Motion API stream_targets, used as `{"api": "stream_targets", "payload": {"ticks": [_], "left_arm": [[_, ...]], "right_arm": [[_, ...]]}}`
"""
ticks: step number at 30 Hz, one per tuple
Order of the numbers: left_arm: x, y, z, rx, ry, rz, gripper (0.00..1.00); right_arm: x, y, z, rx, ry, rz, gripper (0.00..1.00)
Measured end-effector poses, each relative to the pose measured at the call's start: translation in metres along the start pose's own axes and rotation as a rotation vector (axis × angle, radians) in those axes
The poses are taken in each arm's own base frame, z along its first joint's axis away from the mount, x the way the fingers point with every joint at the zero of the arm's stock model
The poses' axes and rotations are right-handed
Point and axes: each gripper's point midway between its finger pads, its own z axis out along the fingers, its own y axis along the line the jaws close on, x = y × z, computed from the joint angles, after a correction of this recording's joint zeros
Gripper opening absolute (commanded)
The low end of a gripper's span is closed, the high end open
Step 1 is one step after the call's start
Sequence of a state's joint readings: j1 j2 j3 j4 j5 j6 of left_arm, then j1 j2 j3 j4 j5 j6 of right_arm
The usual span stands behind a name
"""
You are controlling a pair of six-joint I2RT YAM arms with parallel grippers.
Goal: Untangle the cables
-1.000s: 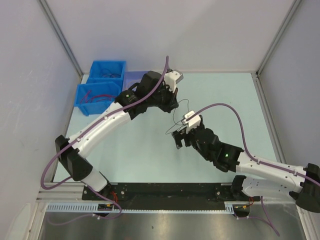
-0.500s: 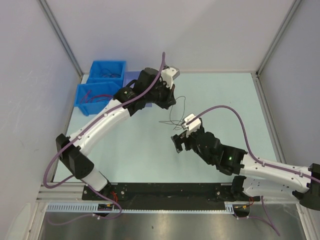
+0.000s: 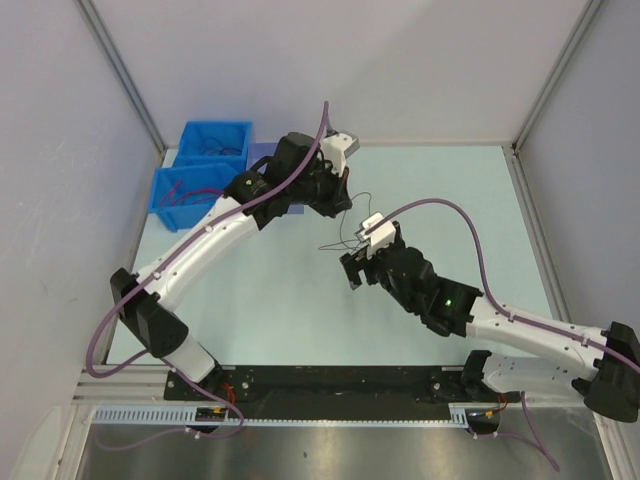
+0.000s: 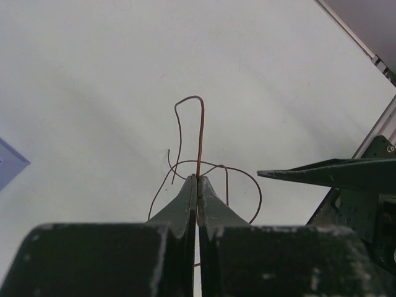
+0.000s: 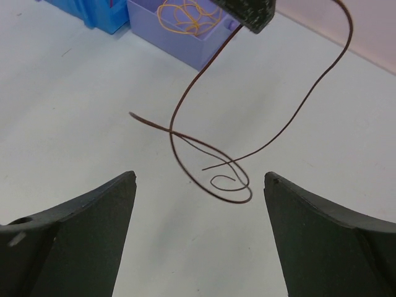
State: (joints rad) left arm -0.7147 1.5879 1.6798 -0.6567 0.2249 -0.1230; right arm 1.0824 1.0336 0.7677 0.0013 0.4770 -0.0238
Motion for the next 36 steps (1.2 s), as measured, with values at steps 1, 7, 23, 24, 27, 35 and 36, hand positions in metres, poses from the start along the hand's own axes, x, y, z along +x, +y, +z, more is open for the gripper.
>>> {"api": "stream_targets", "payload": {"ticks": [1,7,23,24,27,35,36], "left_arm": [[0.001,0.0,0.0,0.0,0.003,0.0,0.0],[0.001,-0.003,0.0,0.015,0.006,-0.001,0.0],[-0.003,-0.005,-0.002,0.025,-0.004,0.002,0.0],[-0.003,-0.005,-0.001,0.025,-0.003,0.002,0.0],[-0.003,-0.005,-0.002,0.027,-0.003,0.002,0.0],[-0.002,-0.009,-0.002,0.047,-0.001,0.001,0.0],[-0.002,-0.009,-0.002,0.05,0.0,0.001,0.0]], "right_arm": [[-0.001,-0.002,0.002,0.002,-0.003,0.001,0.85],[-0.011,-0.01,0.011,-0.011,-0.02,0.01,0.69],[-0.001,0.015,0.017,-0.138,0.022,0.0,0.35],[-0.001,0.015,0.016,-0.138,0.024,0.001,0.32],[0.0,0.015,0.017,-0.138,0.024,0.001,0.24],[0.0,0.015,0.017,-0.141,0.026,0.003,0.12],[0.001,0.016,0.018,-0.141,0.028,0.002,0.09]]}}
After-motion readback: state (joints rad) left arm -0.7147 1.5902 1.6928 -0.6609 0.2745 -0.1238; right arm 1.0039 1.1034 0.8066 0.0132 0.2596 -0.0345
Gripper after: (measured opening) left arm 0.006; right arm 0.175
